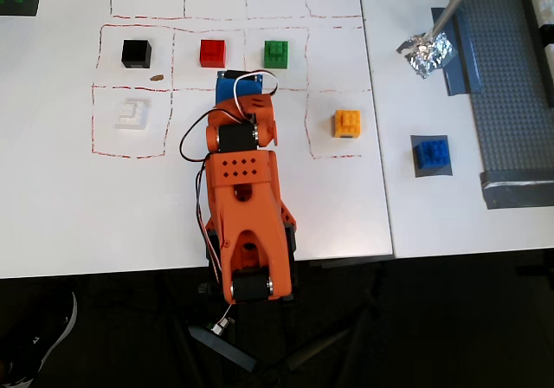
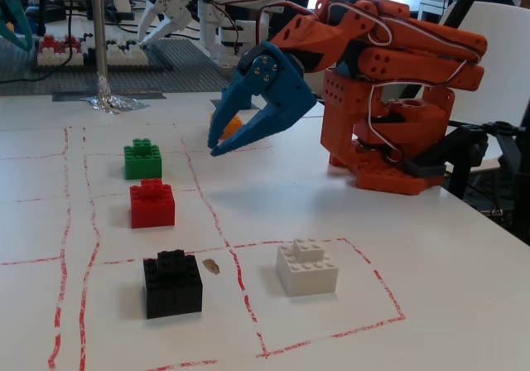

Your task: Grab the block and put it in the grey marker

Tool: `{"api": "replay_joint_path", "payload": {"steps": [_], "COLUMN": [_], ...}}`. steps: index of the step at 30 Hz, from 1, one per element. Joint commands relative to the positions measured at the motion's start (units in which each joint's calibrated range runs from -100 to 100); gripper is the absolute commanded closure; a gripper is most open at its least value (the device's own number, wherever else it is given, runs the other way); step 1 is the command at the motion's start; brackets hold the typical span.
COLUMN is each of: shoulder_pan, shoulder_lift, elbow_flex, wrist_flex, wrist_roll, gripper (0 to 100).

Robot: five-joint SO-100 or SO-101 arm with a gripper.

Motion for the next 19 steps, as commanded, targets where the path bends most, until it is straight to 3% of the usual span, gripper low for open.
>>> {"api": "replay_joint_path", "payload": {"steps": [1,19], "shoulder_pan": [0.2,0.47], "shoulder_lift": [-0.94,-0.94], "elbow_flex": [0.81,0.81], "wrist_flex": [-0.1,-0.1], "wrist_roll": [-0.54,-0.15], "gripper": [100,100]}}
